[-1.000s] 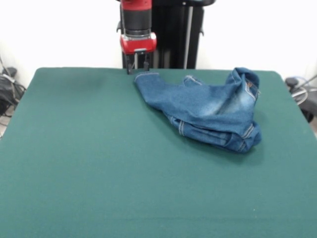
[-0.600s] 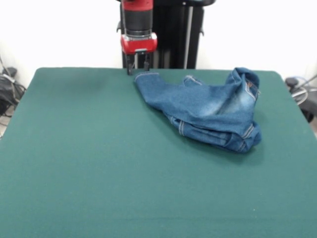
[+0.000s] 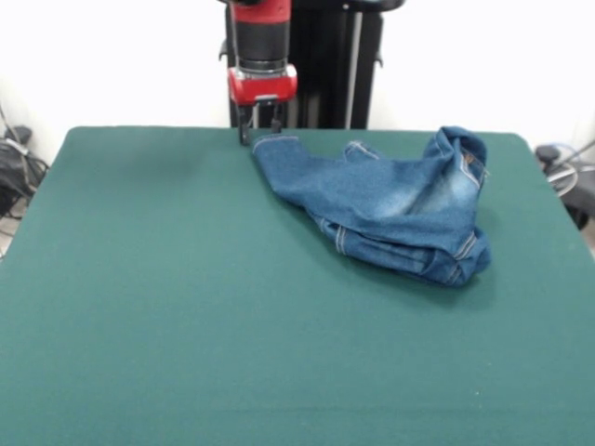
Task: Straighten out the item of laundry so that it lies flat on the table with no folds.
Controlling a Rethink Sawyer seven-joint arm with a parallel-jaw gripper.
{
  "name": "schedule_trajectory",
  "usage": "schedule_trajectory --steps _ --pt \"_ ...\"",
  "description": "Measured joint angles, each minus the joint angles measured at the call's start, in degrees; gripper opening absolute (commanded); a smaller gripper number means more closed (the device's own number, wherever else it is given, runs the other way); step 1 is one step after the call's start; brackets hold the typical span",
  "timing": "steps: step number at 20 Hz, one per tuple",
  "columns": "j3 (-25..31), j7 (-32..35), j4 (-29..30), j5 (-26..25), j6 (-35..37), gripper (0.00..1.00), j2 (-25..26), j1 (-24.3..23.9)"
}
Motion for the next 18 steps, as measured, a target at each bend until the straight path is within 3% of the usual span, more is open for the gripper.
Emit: schedule_trajectory --steps 18 --pt "0.0 0.0 -1.1 0.6 -0.7 1.00 -0.4 0.8"
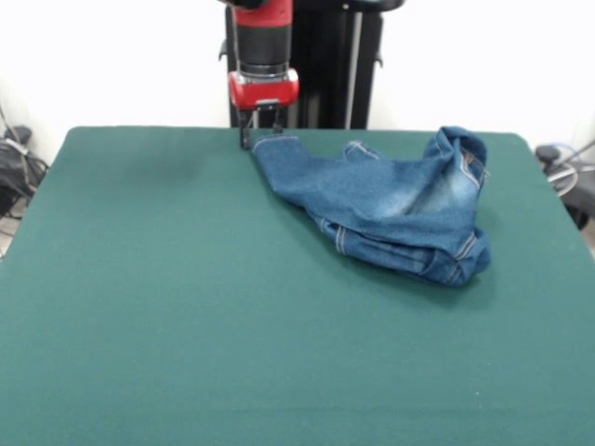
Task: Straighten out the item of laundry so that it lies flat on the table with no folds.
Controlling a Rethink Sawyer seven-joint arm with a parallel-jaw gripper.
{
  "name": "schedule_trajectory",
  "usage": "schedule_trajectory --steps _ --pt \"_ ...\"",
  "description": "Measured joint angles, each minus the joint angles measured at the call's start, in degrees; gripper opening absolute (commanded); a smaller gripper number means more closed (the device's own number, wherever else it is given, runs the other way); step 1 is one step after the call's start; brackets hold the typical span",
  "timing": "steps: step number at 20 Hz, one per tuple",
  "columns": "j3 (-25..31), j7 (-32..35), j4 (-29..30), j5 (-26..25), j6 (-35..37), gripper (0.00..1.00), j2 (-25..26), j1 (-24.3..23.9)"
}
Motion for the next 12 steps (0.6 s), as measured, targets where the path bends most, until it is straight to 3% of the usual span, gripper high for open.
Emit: schedule_trajectory --steps 12 --pt "0.3 0.0 0.4 -1.2 -0.2 1.00 0.7 -1.2"
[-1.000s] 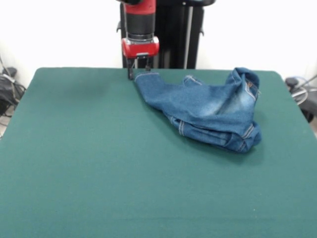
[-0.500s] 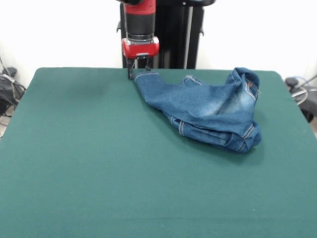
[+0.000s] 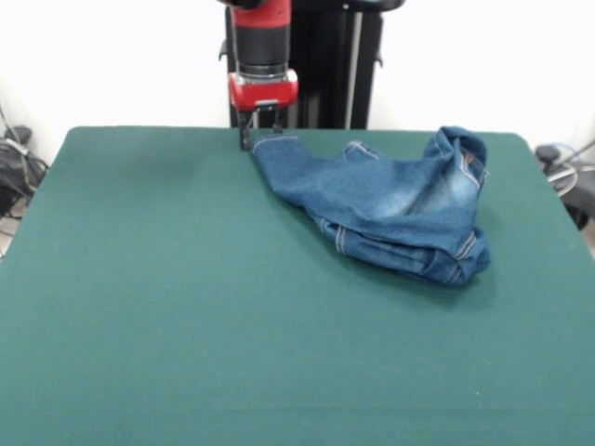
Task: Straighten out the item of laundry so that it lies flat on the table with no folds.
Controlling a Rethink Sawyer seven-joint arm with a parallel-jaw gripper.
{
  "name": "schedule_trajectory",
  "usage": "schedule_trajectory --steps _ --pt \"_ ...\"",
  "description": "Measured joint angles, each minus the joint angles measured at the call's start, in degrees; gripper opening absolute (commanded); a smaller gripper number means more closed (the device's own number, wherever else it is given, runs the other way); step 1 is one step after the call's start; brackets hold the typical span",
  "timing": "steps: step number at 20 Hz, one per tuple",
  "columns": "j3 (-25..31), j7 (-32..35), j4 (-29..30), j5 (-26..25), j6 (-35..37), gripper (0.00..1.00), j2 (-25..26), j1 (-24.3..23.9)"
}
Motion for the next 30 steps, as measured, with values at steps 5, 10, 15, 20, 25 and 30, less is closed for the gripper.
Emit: schedule_trajectory --steps 5,10,15,20,25,30 --pt "0.2 0.0 0.5 -1.2 -0.8 1.00 0.3 -1.3" --pt "0.7 0.0 1.7 -3.8 -2.0 1.00 0.9 -3.3" --pt "1.3 0.0 2.8 -5.6 -2.0 1.00 1.2 -4.1" --pt "1.7 0.0 3.9 -7.7 -2.0 1.00 1.6 -5.1" --pt "2.1 0.0 5.0 -10.1 -2.1 1.00 2.4 -6.6" --pt "2.2 0.0 6.2 -12.9 -2.1 1.00 2.9 -7.3"
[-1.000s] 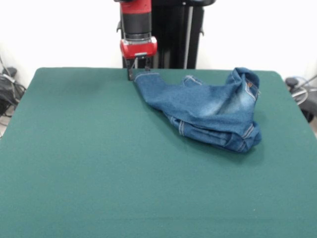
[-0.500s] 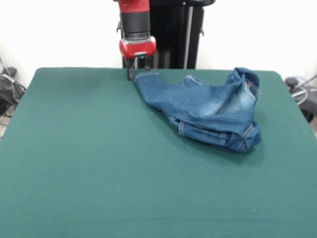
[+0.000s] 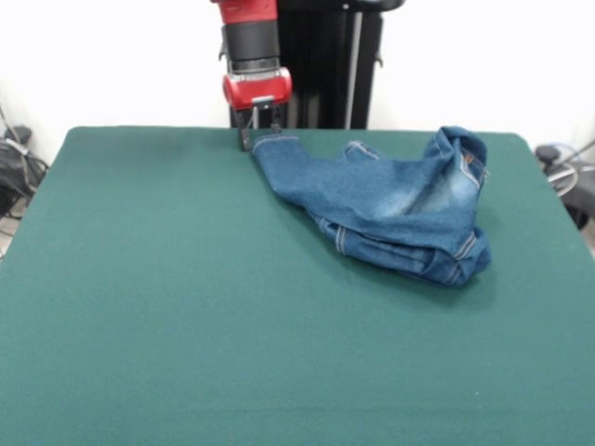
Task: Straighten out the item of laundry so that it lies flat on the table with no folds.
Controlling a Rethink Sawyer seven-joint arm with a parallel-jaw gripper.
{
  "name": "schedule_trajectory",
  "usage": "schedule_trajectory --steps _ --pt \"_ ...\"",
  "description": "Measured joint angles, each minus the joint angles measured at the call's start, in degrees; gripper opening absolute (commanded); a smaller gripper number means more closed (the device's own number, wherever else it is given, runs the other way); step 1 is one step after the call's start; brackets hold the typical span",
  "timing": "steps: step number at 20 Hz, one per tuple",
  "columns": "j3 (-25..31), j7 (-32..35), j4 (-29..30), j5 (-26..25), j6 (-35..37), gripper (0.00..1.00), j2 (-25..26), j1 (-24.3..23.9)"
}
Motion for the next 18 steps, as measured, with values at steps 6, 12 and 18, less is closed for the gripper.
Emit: schedule_trajectory --steps 6,12,18 --pt "0.0 0.0 1.2 -3.2 -0.2 1.00 0.1 0.0" --pt "-0.1 0.0 1.4 -3.7 -0.3 1.00 0.1 0.0" --pt "-0.2 0.0 1.4 -3.7 -0.2 1.00 -0.1 0.4"
